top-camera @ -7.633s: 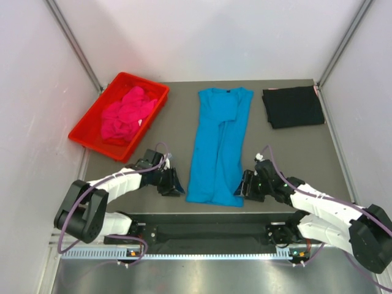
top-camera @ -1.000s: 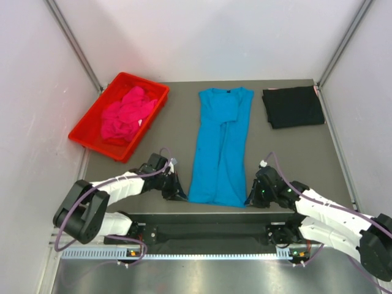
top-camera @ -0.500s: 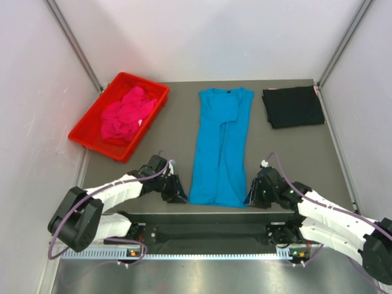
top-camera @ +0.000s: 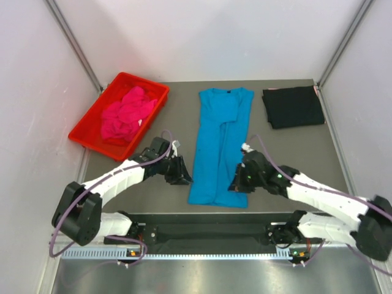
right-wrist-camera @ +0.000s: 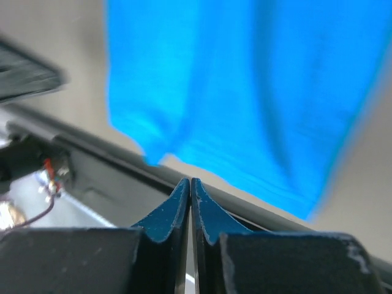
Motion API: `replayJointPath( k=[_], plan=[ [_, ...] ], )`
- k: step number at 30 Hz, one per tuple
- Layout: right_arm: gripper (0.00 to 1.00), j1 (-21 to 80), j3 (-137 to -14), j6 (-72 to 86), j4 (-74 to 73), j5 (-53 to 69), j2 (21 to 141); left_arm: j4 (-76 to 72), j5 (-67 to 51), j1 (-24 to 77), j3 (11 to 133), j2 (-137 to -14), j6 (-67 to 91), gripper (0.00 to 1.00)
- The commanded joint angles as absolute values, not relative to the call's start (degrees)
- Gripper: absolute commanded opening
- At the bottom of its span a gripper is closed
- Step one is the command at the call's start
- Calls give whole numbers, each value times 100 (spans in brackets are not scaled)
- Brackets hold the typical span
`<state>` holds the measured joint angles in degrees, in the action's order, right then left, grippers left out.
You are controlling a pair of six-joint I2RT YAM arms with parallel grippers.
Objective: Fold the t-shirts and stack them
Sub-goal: Fold the tshirt
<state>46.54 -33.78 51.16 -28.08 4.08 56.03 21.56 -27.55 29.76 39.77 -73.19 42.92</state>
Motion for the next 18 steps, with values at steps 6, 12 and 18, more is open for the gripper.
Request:
replayJointPath(
  k=[6,12,18],
  plan=[
    [3,5484,-4465,4641,-985,1424,7653,2206,-2680,2392,3780,-7330,4078,32],
    [2,5590,-3518,4807,-36,1538,8129,2162,-2777,2109,3446,-7260,3955,32],
    [2,5590,-3059,4922,378,1547,8244,2092,-2786,2101,3349,-7374,3903,32]
  ],
)
